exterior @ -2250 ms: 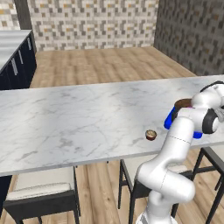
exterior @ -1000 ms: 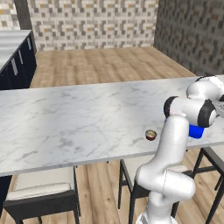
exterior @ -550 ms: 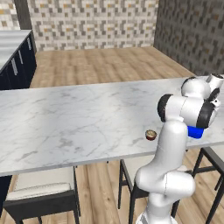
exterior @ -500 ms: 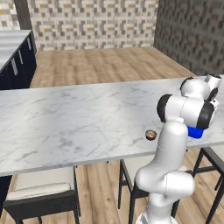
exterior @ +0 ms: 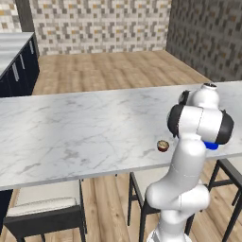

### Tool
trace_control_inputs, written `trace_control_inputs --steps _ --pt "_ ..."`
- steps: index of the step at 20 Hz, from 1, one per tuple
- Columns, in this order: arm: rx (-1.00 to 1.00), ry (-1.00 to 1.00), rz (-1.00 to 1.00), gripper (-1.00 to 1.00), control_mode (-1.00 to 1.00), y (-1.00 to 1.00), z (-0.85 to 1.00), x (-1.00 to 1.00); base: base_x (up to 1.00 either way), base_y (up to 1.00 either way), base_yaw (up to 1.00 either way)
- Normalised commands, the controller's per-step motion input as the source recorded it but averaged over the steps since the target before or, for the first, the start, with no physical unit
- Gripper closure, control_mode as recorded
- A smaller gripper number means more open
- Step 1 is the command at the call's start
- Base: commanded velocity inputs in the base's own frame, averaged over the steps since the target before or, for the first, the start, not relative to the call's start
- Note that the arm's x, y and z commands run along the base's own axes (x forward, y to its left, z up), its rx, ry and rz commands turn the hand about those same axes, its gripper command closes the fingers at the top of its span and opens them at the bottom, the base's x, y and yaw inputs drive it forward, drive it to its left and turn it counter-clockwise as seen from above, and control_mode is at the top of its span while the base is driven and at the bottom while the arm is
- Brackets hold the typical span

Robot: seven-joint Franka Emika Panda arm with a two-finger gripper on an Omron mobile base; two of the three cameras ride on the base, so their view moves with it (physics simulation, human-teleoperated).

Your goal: Place the bowl with donut and the cupcake onto the tray.

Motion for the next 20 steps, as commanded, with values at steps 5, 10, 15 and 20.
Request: trace_control_inputs --steps 5,10,15,20 --pt "0.00 0.18 0.28 -1.00 -1.00 0.63 -0.04 0.05 0.00 0.00 0.00" --pt "-0.04 0.11 0.09 -1.00 -1.00 0.50 0.00 0.19 0.00 0.00 0.00" --pt "0.00 0.00 0.00 -1.00 -1.00 0.46 -0.11 0.32 0.00 0.00 0.00" --pt "0.01 0.04 0.06 -1.00 -1.00 0.58 -0.21 0.03 0.00 0.00 0.00"
